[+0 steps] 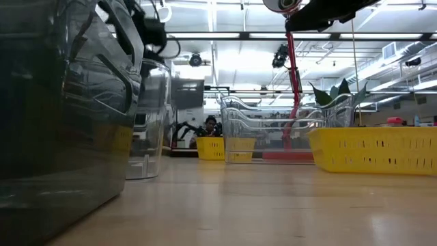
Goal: Stack baskets by color
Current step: Move the top black bin to the bottom of the table
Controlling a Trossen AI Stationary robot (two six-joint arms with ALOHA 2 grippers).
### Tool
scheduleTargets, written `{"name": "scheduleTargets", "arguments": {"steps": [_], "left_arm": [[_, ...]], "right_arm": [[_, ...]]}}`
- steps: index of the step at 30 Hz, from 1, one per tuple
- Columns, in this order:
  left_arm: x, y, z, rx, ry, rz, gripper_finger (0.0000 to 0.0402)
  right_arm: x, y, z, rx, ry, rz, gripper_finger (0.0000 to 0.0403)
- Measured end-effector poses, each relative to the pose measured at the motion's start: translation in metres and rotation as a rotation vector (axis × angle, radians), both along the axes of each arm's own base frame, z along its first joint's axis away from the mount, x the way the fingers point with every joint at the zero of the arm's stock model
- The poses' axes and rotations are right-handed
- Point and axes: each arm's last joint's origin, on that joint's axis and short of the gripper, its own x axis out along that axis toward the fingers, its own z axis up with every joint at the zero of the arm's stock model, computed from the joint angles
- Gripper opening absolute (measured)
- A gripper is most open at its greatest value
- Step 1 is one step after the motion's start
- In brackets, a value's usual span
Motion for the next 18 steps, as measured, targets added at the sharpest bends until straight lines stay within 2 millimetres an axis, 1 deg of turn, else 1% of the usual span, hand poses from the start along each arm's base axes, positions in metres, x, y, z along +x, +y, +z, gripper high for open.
{"name": "scheduleTargets", "arguments": {"steps": [3, 7, 10, 13, 15, 18], "left_arm": [[0.004, -0.012, 0.021, -0.005, -0.016, -0.004, 0.0006], [0.02, -0.034, 0.035, -0.02, -0.042, -0.04, 0.0006], [0.034, -0.053, 0.038, -0.017, -0.061, -0.098, 0.0006], [0.046, -0.075, 0.039, -0.014, -0.061, -0.156, 0.0006], [0.053, -0.091, 0.039, -0.024, -0.069, -0.185, 0.0006], [0.063, -0.117, 0.038, -0.041, -0.082, -0.254, 0.0007]], "right_arm": [[0.005, -0.004, 0.0, 0.013, -0.026, -0.03, 0.0162], [0.021, -0.005, -0.006, 0.019, -0.061, -0.05, 0.0162], [0.034, -0.003, -0.016, 0.009, -0.059, -0.051, 0.0162], [0.039, -0.001, -0.021, -0.033, -0.029, -0.066, 0.0162], [0.04, 0.002, -0.017, -0.043, -0.017, -0.085, 0.0162], [0.034, 0.009, -0.003, -0.039, 0.016, -0.094, 0.0162]]}}
